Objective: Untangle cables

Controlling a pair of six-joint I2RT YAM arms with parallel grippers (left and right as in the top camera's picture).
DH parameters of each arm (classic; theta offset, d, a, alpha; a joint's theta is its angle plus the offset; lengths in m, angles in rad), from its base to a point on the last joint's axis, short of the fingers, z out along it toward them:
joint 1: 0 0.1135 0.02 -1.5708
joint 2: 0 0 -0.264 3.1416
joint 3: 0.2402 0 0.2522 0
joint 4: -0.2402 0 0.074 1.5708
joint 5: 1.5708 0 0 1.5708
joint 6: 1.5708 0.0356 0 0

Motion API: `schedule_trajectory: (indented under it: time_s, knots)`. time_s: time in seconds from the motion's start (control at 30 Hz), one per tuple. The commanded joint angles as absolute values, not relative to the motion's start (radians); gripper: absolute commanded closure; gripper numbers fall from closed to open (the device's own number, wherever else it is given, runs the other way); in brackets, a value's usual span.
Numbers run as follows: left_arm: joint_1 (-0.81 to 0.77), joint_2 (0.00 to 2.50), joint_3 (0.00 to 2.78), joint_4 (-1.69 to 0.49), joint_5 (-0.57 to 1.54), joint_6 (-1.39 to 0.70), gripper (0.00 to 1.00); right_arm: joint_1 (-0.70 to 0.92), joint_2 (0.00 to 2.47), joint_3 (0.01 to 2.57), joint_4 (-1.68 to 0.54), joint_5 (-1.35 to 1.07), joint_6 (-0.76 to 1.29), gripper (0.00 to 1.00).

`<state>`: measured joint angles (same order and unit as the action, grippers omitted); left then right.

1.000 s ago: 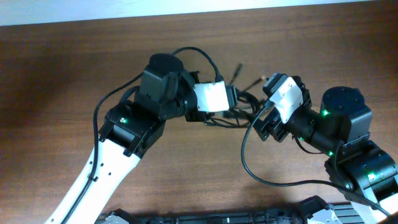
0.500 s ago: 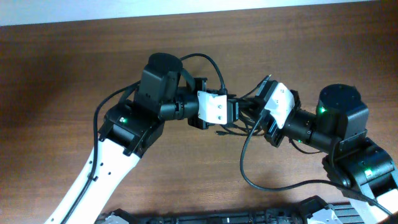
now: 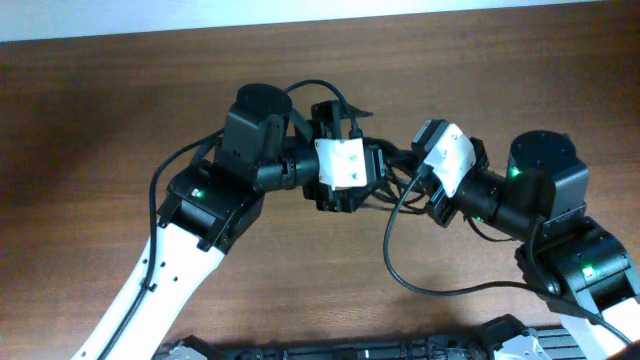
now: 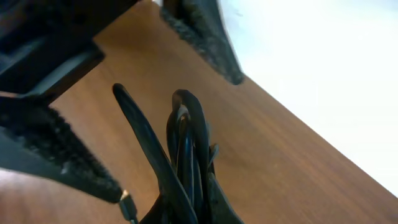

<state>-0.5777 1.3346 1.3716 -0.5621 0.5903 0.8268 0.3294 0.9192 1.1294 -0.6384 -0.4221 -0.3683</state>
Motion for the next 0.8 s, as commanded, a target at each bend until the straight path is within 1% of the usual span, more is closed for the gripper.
schedule_trajectory:
  time_s: [0.0,0.03,0.07,0.1,0.17,0.23,0.4,0.57,0.67,0.77]
  knots:
    - [-0.561,1.289,1.383,-0.514,0.575,0.627,0.01,0.325,0.897,1.143,-0.594,-0.348,-0.287,0.96]
    - [-0.552,1.283,1.383,-0.501,0.575,0.586,0.01,0.325,0.897,1.143,-0.585,-0.339,-0.267,0.96]
    - [-0.531,1.272,1.383,-0.474,0.575,0.497,0.01,0.325,0.896,1.143,-0.571,-0.339,-0.243,0.96]
    - [-0.494,1.255,1.383,-0.436,0.577,0.348,0.01,0.325,0.896,1.143,-0.555,-0.339,-0.203,0.96]
    - [-0.464,1.242,1.383,-0.417,0.583,0.244,0.01,0.325,0.896,1.143,-0.54,-0.34,-0.161,0.96]
    - [-0.446,1.231,1.383,-0.413,0.593,0.194,0.01,0.325,0.896,1.143,-0.524,-0.366,-0.14,0.96]
    - [-0.444,1.226,1.383,-0.415,0.652,0.195,0.01,0.325,0.896,1.143,-0.439,-0.56,-0.14,0.96]
    - [-0.444,1.226,1.383,-0.415,0.687,0.205,0.01,0.325,0.896,1.143,-0.41,-0.595,-0.088,0.96]
    - [-0.444,1.226,1.383,-0.414,0.81,0.325,0.01,0.325,0.896,1.143,-0.406,-0.622,-0.088,0.96]
    - [-0.444,1.226,1.383,-0.411,0.826,0.343,0.01,0.325,0.897,1.143,-0.395,-0.7,-0.088,0.96]
